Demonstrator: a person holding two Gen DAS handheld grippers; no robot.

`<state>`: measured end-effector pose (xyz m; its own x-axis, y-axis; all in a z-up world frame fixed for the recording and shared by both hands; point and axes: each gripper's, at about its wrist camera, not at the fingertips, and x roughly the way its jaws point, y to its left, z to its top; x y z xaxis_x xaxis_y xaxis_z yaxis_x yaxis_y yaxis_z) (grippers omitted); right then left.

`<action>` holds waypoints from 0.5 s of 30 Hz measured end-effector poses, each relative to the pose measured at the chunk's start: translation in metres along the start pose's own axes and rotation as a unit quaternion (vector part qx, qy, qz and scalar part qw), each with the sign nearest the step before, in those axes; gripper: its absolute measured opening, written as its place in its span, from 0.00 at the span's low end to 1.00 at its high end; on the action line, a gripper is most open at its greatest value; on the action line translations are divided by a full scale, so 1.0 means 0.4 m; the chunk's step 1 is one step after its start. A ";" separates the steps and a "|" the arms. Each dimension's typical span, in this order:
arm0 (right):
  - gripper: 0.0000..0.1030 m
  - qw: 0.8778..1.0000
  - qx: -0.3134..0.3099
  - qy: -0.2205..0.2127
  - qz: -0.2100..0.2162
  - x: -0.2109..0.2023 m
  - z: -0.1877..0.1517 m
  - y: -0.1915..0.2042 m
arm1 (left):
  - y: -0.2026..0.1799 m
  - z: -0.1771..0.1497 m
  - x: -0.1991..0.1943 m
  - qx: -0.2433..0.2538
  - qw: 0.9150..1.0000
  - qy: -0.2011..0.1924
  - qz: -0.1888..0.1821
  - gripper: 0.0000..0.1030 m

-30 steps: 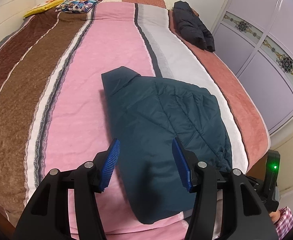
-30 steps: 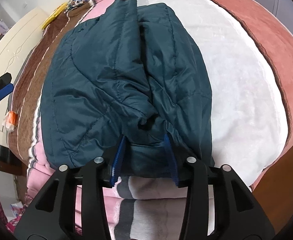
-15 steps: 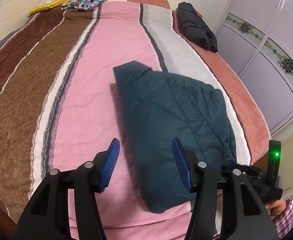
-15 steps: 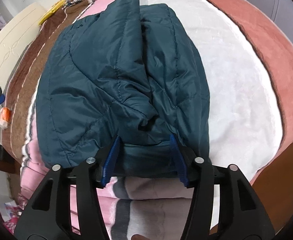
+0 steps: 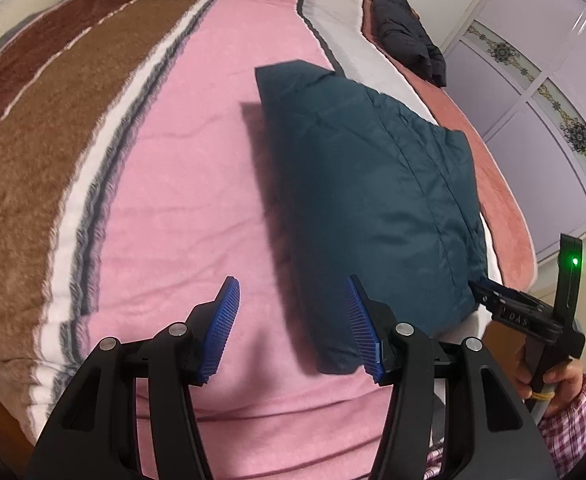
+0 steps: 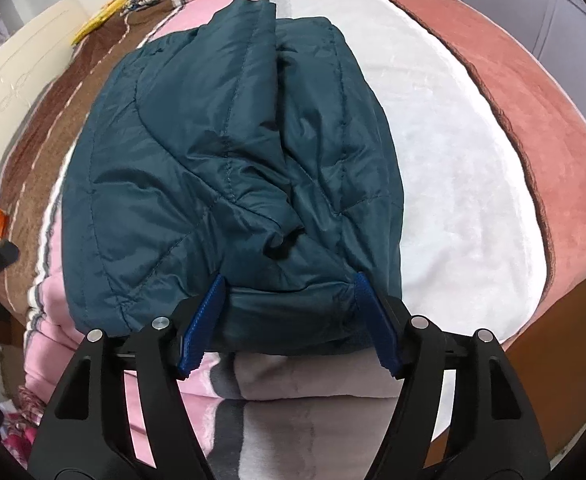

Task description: Fold large clothes

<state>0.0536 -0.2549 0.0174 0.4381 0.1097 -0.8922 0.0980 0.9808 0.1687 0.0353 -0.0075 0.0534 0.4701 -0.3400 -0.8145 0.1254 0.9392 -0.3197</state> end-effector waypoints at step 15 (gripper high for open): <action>0.66 0.996 0.040 -0.050 0.064 -0.121 -0.016 -0.133 | -0.002 -0.011 0.086 -0.064 0.991 0.036 -0.112 0.71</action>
<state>0.0213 -0.3111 0.0489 0.5385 0.2116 -0.8157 0.1046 0.9437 0.3138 0.0476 -0.0201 0.0237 0.3787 -0.5462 -0.7472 0.1061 0.8276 -0.5512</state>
